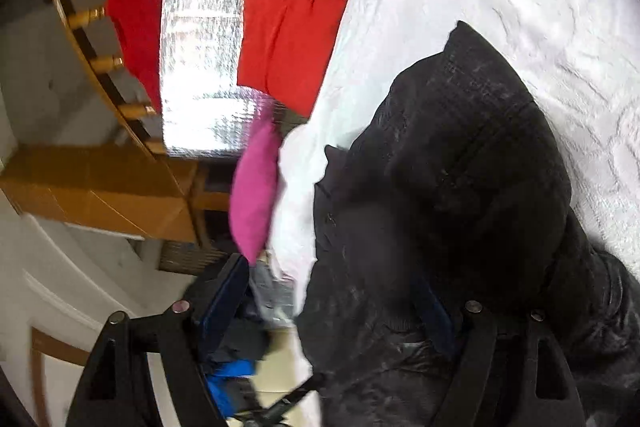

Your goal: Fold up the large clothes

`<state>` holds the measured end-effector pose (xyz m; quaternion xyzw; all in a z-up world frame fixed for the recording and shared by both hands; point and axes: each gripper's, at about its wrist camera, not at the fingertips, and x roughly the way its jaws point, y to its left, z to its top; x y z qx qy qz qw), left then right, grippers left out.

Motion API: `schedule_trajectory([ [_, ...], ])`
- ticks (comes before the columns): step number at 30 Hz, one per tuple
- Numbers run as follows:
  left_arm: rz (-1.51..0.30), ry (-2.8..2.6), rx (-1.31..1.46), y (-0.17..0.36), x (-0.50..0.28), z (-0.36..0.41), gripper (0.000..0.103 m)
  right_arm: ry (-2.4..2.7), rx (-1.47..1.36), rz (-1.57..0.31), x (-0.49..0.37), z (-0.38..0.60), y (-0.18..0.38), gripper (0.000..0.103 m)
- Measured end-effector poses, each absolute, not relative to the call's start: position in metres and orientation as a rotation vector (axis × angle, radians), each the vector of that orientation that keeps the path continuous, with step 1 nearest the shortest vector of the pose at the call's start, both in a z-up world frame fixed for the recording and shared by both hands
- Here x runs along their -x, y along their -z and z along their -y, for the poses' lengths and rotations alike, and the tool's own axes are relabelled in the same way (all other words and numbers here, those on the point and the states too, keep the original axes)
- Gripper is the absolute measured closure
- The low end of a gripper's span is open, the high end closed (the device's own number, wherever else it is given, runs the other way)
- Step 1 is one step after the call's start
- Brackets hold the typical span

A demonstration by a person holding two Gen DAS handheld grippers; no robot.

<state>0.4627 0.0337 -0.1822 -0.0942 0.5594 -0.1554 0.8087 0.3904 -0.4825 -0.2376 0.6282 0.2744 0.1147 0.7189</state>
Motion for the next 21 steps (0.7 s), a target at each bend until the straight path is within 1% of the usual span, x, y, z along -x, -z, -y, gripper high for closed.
schedule_trajectory([
  [5, -1.192, 0.337, 0.187, 0.182, -0.459, -0.035, 0.067, -0.233, -1.345, -0.629, -0.396, 0.48, 0.238, 0.02],
  [7, -1.191, 0.335, 0.179, 0.182, -0.459, -0.033, 0.067, -0.192, -1.28, -0.663, -0.405, 0.473, 0.238, 0.025],
  [8, -1.191, 0.335, 0.172, 0.182, -0.458, -0.032, 0.067, -0.171, -1.249, -0.681, -0.407, 0.469, 0.238, 0.034],
  [9, -1.191, 0.335, 0.166, 0.182, -0.458, -0.031, 0.067, -0.15, -1.214, -0.699, -0.41, 0.465, 0.239, 0.046],
  [10, -1.191, 0.334, 0.161, 0.182, -0.458, -0.03, 0.067, -0.124, -1.182, -0.717, -0.413, 0.463, 0.24, 0.055],
  [11, -1.191, 0.334, 0.159, 0.182, -0.459, -0.029, 0.067, -0.075, -1.139, -0.742, -0.417, 0.459, 0.242, 0.077],
  [12, -1.191, 0.334, 0.162, 0.182, -0.459, -0.03, 0.067, -0.042, -1.115, -0.745, -0.418, 0.457, 0.242, 0.082],
  [15, -1.184, 0.34, 0.174, 0.179, -0.459, -0.031, 0.067, -0.006, -1.036, -0.689, -0.416, 0.45, 0.225, 0.088],
  [19, -1.155, 0.344, 0.154, 0.17, -0.455, -0.03, 0.067, 0.007, -0.883, -0.595, -0.398, 0.436, 0.185, 0.089],
  [21, -1.155, 0.335, 0.126, 0.17, -0.453, -0.029, 0.067, 0.022, -0.837, -0.6, -0.39, 0.433, 0.177, 0.089],
])
